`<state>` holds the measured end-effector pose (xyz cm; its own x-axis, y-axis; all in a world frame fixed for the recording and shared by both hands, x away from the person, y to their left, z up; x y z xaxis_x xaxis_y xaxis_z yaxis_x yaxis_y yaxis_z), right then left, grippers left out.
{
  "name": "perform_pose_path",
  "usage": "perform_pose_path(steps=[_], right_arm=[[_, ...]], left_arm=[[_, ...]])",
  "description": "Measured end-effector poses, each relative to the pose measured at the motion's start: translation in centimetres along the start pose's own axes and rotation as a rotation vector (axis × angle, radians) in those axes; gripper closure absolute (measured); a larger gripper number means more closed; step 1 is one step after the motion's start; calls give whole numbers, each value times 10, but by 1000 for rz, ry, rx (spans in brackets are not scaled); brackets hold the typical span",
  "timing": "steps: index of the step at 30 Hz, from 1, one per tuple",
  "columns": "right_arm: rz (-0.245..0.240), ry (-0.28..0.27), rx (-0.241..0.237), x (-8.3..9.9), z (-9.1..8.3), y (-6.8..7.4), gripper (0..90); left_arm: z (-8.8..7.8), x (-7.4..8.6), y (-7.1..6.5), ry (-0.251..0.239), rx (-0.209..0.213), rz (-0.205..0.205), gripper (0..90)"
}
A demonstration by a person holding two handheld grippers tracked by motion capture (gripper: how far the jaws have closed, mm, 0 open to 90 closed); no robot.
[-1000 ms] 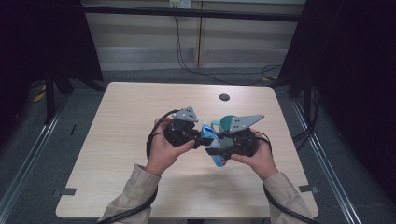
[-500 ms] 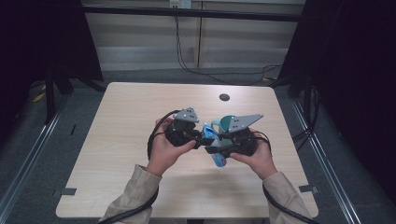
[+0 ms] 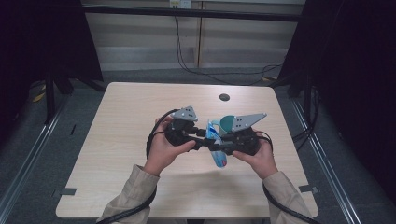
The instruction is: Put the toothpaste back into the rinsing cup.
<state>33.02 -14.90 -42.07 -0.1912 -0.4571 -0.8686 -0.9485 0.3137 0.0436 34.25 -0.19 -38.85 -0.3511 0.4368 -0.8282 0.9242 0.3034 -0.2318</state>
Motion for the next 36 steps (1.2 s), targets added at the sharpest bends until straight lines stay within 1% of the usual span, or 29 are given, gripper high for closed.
perform_pose_path(steps=[1, 2, 3, 4, 5, 7, 8, 10, 12, 14, 15, 16, 19, 20, 22, 23, 25, 26, 27, 29, 30, 31, 32, 33, 34, 35, 36], right_arm=[[0, 0, 0, 0, 0, 0, 725], [1, 7, 2, 1, 0, 0, 724], [1, 7, 2, 1, 0, 0, 724], [3, 12, 15, 2, -1, -2, 724], [8, 7, 14, 3, -2, -3, 724], [14, 1, 17, 3, -3, -4, 724], [16, -6, 25, 3, -5, -5, 724], [21, -12, 42, 3, -10, -8, 724], [21, -13, 45, 2, -12, -9, 723], [26, -15, 61, 1, -17, -12, 723], [26, -15, 61, 1, -17, -12, 723], [35, -22, 73, 0, -20, -15, 723], [42, -28, 81, -1, -23, -17, 723], [54, -43, 92, -2, -25, -19, 723], [63, -55, 98, -3, -28, -21, 723], [63, -55, 98, -3, -28, -21, 723], [74, -73, 109, -5, -33, -25, 723], [75, -82, 114, -7, -34, -26, 723], [75, -82, 114, -7, -34, -26, 723], [84, -87, 122, -8, -36, -28, 723], [87, -97, 130, -11, -38, -30, 723], [87, -97, 130, -11, -38, -30, 723], [92, -106, 138, -13, -40, -32, 723], [95, -108, 141, -14, -40, -32, 723], [96, -110, 146, -15, -41, -33, 723], [100, -110, 149, -15, -42, -34, 722], [103, -114, 150, -16, -42, -35, 722]], left_arm=[[0, 0, 0, 0, 0, 0, 426], [0, 0, 1, 1, -15, 2, 393], [-1, 1, 0, 0, -7, 1, 393], [-3, 1, -1, -8, -11, 9, 358], [-4, 1, 0, -17, -14, 6, 332], [-5, 1, 0, -21, -19, 5, 276], [-7, 2, 1, -26, -28, 12, 276], [-9, 6, 5, -17, -43, 15, 233], [-10, 7, 6, -25, -50, 13, 227], [-12, 12, 9, -17, -60, 12, 208], [-13, 14, 10, -13, -71, 13, 208], [-13, 19, 13, -8, -84, 14, 202], [-14, 23, 16, -8, -92, 13, 190], [-14, 29, 19, 4, -105, 8, 184], [-13, 35, 21, 19, -116, 5, 178], [-13, 35, 21, 19, -116, 5, 174], [-13, 41, 23, 27, -121, 0, 169], [-12, 49, 26, 37, -123, -11, 168], [-12, 49, 26, 37, -123, -11, 167], [-10, 57, 27, 56, -117, -30, 167], [-8, 65, 29, 67, -122, -37, 167], [-8, 65, 29, 67, -122, -37, 167], [-6, 72, 30, 81, -126, -41, 166], [-6, 76, 31, 89, -131, -40, 167], [-6, 76, 31, 89, -131, -40, 166], [-4, 83, 32, 106, -137, -39, 167], [-4, 83, 32, 106, -137, -39, 167]])
Point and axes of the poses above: each handheld gripper's, and its own axes: z roughly forward along the jaws, x roughly out of its underside, y roughly to its left, the point moved 5 cm from there along z, roughly forward along the jaws, and after that the axes turned 5 degrees about -z, right-handed, at the moved point
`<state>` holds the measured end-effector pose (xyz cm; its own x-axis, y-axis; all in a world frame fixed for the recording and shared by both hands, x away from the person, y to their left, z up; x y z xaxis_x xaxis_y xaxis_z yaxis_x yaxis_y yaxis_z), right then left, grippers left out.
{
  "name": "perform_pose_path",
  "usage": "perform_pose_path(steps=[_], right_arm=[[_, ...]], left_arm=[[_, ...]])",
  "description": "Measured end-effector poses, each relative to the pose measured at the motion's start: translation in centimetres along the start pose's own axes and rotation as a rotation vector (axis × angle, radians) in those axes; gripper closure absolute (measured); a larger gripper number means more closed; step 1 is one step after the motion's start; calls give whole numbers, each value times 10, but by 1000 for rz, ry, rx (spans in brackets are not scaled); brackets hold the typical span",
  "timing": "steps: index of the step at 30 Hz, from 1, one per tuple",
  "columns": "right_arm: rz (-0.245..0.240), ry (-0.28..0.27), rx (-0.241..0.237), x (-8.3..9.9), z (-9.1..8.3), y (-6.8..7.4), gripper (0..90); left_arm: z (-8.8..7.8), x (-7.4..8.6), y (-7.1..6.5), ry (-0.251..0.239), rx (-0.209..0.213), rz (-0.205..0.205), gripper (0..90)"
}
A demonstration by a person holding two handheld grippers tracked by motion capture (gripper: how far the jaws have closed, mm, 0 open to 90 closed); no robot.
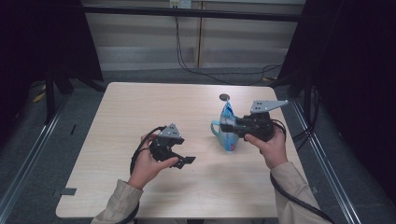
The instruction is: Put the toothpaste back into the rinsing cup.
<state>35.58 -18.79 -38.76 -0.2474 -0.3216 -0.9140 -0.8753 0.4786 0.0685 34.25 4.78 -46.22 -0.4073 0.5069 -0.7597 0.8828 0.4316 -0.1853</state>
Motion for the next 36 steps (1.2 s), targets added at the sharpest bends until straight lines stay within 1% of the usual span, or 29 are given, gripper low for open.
perform_pose_path(steps=[2, 3, 5, 6, 7, 8, 9, 11, 12, 13, 16, 17, 18, 21, 22, 23, 24, 25, 26, 27, 29, 30, 34, 35, 36], right_arm=[[4, -5, 7, -2, -1, -1, 722], [4, -5, 7, -2, -1, -1, 722], [4, -4, 11, -3, -1, -3, 722], [8, -9, 17, -5, -1, -4, 722], [8, -10, 17, -6, -1, -5, 722], [10, -12, 26, -7, -1, -6, 722], [11, -19, 26, -8, -1, -7, 722], [13, -23, 28, -9, -1, -8, 722], [20, -36, 31, -11, -2, -9, 722], [20, -36, 31, -11, -2, -9, 722], [22, -41, 34, -13, -2, -10, 722], [20, -36, 40, -14, -2, -11, 721], [25, -42, 39, -16, -2, -13, 722], [25, -43, 46, -18, -2, -14, 722], [24, -53, 51, -20, -3, -15, 722], [27, -58, 55, -21, -3, -16, 722], [29, -66, 55, -23, -3, -17, 722], [29, -66, 55, -23, -3, -17, 722], [30, -70, 56, -24, -3, -17, 722], [33, -73, 61, -25, -3, -18, 722], [31, -75, 68, -27, -3, -20, 721], [29, -77, 71, -28, -2, -21, 721], [37, -84, 80, -30, -2, -24, 721], [38, -88, 85, -30, -2, -25, 721], [39, -93, 94, -31, -2, -28, 720]], left_arm=[[4, 10, 2, 16, -13, 1, 167], [4, 10, 2, 16, -13, 1, 167], [6, 17, 3, 38, -24, 5, 168], [10, 24, 5, 58, -28, 1, 169], [11, 28, 6, 66, -33, 3, 169], [13, 31, 7, 70, -35, -3, 170], [13, 31, 7, 70, -35, -3, 171], [15, 37, 8, 81, -35, -3, 172], [16, 43, 10, 98, -42, 2, 173], [16, 43, 10, 98, -42, 2, 173], [18, 50, 13, 110, -50, -8, 173], [18, 52, 13, 110, -49, -4, 173], [18, 56, 14, 117, -62, 4, 173], [18, 59, 15, 116, -71, 8, 173], [17, 62, 17, 127, -83, 15, 173], [17, 62, 17, 127, -83, 15, 173], [16, 64, 18, 124, -97, 23, 174], [16, 64, 18, 124, -97, 23, 175], [17, 65, 18, 105, -94, 11, 175], [16, 66, 18, 109, -96, 11, 175], [16, 68, 19, 113, -99, 16, 175], [16, 70, 21, 116, -111, 26, 175], [16, 71, 21, 106, -113, 31, 176], [16, 72, 22, 103, -117, 34, 176], [15, 73, 22, 108, -113, 40, 176]])
Point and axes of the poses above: each handheld gripper's, and its own axes: z roughly forward along the jaws, x roughly out of its underside, y roughly to its left, the point moved 5 cm from there along z, roughly forward along the jaws, and after that the axes turned 5 degrees about -z, right-handed, at the moved point
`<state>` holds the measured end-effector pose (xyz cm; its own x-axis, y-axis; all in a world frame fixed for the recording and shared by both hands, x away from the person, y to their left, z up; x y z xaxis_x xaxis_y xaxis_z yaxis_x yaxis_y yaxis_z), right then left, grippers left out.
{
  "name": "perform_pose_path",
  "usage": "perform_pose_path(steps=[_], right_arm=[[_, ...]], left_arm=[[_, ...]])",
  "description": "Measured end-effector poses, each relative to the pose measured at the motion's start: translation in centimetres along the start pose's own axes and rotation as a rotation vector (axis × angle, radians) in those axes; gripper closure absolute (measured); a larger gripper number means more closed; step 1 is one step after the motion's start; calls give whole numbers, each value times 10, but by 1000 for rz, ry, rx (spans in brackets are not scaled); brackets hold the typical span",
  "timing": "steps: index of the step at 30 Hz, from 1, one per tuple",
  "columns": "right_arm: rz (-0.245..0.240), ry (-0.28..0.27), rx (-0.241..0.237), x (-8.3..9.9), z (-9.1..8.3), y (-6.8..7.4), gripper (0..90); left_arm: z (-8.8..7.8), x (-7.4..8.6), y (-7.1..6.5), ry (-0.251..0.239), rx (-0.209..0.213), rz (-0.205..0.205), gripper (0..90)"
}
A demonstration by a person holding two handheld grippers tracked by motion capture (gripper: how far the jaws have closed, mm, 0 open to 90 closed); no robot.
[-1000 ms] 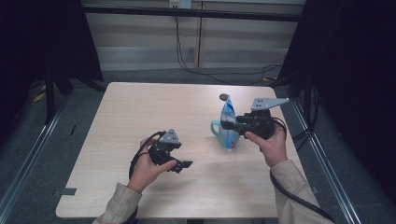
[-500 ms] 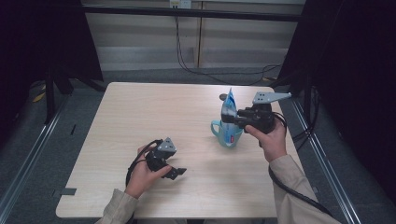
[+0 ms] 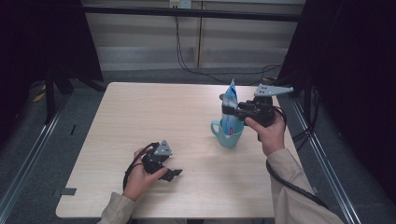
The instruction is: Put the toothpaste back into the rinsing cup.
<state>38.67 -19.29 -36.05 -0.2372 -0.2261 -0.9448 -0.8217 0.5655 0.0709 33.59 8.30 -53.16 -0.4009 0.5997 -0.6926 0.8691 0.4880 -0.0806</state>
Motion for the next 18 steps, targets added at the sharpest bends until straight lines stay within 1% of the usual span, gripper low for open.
perform_pose_path(steps=[1, 2, 7, 8, 9, 11, 14, 15, 16, 18], right_arm=[[0, 0, 0, 0, 0, 0, 720], [5, -3, 7, -1, 0, -2, 720], [12, -14, 20, -3, 1, -7, 719], [13, -12, 24, -3, 1, -8, 719], [12, -16, 32, -5, 1, -10, 719], [14, -16, 36, -5, 1, -11, 719], [14, -23, 55, -7, 2, -15, 718], [17, -27, 60, -7, 2, -16, 719], [19, -31, 62, -8, 2, -18, 718], [20, -35, 69, -8, 2, -20, 718]], left_arm=[[0, 0, 0, 0, 0, 0, 176], [1, 2, 1, -10, -1, -6, 176], [3, 6, 2, -9, -7, -18, 175], [4, 7, 2, 0, -15, -5, 176], [4, 9, 2, -4, -8, -5, 171], [4, 9, 3, -6, -7, -6, 170], [4, 10, 3, -17, -3, -13, 168], [4, 11, 3, -28, 0, -18, 164], [4, 12, 4, -39, 6, -11, 161], [4, 13, 4, -51, 9, -11, 159]])
Point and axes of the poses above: each handheld gripper's, and its own axes: z roughly forward along the jaws, x roughly out of its underside, y roughly to its left, the point moved 5 cm from there along z, roughly forward along the jaws, and after that the axes turned 5 degrees about -z, right-handed, at the moved point
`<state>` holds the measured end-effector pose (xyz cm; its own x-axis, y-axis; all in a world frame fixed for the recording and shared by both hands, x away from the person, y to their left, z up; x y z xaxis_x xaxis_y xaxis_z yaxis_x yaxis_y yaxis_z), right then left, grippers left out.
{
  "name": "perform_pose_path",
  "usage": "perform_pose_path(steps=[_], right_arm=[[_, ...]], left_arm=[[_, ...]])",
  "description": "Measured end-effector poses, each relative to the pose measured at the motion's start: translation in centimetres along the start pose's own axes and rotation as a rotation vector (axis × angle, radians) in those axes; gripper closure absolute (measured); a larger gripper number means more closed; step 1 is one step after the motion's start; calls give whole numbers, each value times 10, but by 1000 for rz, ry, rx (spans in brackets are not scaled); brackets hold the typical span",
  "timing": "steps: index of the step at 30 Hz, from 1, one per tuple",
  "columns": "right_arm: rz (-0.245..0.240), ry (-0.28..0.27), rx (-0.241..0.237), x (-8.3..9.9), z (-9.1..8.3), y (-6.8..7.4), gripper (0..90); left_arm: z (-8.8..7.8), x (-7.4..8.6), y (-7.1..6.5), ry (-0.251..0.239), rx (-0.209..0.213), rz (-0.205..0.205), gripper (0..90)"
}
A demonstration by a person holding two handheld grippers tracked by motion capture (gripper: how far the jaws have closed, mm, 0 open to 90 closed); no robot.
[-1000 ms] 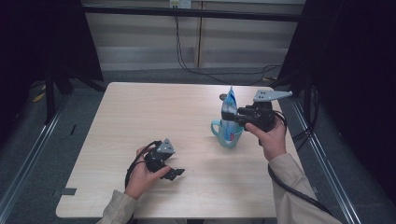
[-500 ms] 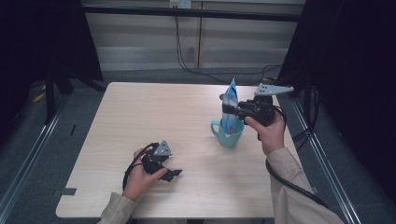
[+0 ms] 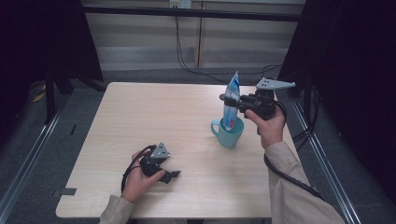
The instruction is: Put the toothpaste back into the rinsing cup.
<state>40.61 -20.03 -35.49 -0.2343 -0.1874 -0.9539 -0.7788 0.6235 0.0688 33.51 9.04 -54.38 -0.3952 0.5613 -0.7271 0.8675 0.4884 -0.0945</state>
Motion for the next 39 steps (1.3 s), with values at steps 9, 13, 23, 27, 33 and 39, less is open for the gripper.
perform_pose_path(steps=[9, 13, 23, 27, 33, 39], right_arm=[[-8, -9, 32, -3, 1, -7, 718], [-2, -15, 44, -2, 2, -11, 718], [1, -31, 85, 4, 3, -19, 717], [-1, -29, 97, 8, 4, -23, 716], [5, -17, 108, 15, 4, -27, 716], [10, -5, 109, 24, 5, -27, 716]], left_arm=[[0, 0, 0, -2, 4, 2, 156], [0, 0, 0, -1, 6, 2, 152], [0, 0, 0, 2, 7, 4, 149], [0, 0, 0, 2, 7, 4, 147], [0, 0, 0, 1, 8, 3, 148], [0, 0, -1, 0, 11, 1, 147]])
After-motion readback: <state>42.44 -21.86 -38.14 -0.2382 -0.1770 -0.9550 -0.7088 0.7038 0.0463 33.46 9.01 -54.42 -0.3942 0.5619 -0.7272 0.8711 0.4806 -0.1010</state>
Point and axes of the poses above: each handheld gripper's, and its own axes: z roughly forward along the jaws, x roughly out of its underside, y roughly to its left, the point moved 5 cm from there along z, roughly forward along the jaws, and after that the axes turned 5 degrees about -z, right-handed, at the moved point
